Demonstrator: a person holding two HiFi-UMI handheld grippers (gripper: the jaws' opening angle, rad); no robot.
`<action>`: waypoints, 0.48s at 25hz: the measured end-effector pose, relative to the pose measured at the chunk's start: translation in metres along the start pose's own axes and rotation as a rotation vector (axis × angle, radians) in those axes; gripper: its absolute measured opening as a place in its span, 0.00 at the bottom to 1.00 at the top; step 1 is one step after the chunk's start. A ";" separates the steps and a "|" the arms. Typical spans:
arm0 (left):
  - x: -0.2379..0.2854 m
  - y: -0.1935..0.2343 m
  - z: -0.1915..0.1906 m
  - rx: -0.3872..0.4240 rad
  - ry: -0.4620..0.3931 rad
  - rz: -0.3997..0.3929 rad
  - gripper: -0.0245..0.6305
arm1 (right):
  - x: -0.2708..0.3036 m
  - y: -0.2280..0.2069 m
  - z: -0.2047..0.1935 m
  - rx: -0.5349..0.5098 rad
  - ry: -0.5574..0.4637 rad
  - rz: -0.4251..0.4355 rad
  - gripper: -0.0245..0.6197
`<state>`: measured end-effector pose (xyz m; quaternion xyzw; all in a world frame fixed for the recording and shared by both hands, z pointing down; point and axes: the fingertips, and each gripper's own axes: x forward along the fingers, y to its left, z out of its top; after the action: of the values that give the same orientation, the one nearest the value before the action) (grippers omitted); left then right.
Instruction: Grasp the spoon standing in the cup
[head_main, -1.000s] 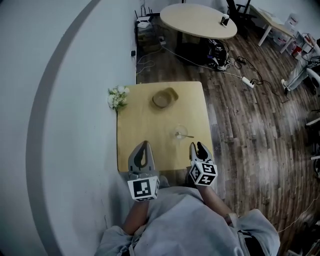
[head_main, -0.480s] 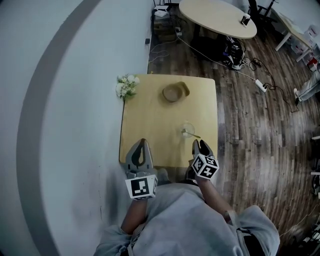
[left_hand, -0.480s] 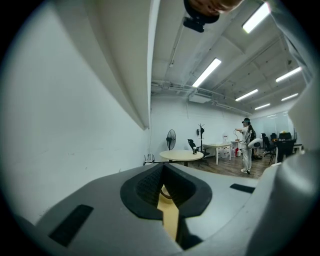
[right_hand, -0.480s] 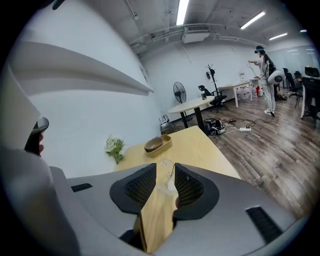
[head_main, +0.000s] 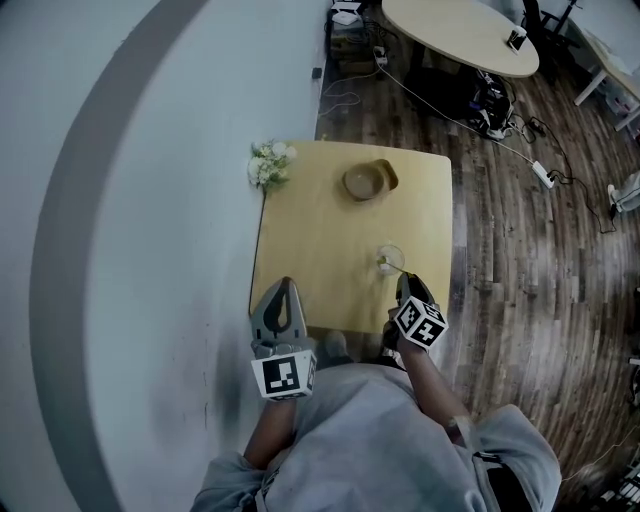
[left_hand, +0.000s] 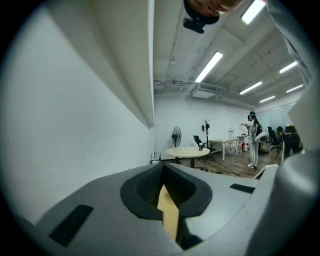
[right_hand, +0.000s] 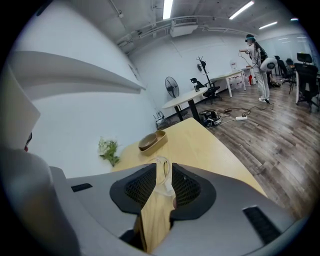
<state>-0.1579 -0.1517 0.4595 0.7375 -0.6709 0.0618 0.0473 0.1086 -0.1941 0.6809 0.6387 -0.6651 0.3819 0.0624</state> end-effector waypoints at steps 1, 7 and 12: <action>0.000 0.001 0.000 0.003 0.002 0.005 0.04 | 0.002 0.001 0.000 0.002 0.003 0.005 0.17; 0.000 0.008 0.002 0.014 0.006 0.023 0.04 | 0.008 0.002 0.000 0.002 -0.001 -0.028 0.05; 0.001 0.009 0.005 0.005 0.000 0.030 0.04 | 0.000 0.012 0.018 -0.072 -0.047 -0.016 0.04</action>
<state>-0.1664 -0.1540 0.4544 0.7275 -0.6816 0.0642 0.0449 0.1056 -0.2063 0.6630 0.6502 -0.6745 0.3420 0.0730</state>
